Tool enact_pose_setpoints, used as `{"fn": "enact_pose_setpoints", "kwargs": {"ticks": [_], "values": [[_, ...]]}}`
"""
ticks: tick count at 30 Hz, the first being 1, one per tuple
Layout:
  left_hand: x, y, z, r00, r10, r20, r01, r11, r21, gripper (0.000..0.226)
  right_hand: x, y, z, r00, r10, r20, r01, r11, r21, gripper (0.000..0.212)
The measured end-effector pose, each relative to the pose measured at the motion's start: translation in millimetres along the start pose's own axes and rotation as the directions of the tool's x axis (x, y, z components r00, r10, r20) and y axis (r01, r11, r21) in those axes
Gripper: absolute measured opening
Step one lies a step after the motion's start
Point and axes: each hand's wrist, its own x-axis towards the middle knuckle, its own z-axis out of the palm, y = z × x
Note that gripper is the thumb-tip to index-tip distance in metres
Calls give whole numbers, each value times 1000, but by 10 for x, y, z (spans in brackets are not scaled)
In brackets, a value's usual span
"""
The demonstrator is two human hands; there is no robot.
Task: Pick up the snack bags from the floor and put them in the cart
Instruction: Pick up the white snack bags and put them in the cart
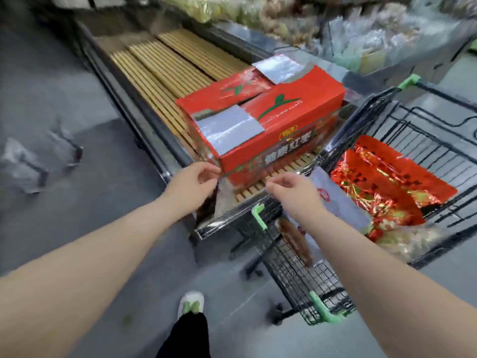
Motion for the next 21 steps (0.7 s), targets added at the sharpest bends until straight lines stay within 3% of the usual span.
{"fn": "enact_pose_setpoints", "kwargs": {"ticks": [6, 11, 14, 21], "values": [[-352, -914, -1006, 964, -167, -206, 149, 984, -99, 19, 69, -652, 1179, 986, -103, 129, 107, 994, -22, 8], [-571, -2031, -2262, 869, -293, -399, 266, 956, -124, 21, 175, -1413, 2780, 925, -169, 339, 184, 983, -13, 6], [-672, -2689, -2977, 835, -335, -436, 309, 942, -132, 21, 244, -1865, 3719, 886, -202, 417, 226, 974, -7, 4], [-758, -3471, -4054, 792, -397, -464, 370, 917, -151, 23, 392, -2567, 5100, 851, -182, 493, 205, 979, 7, 9]]}}
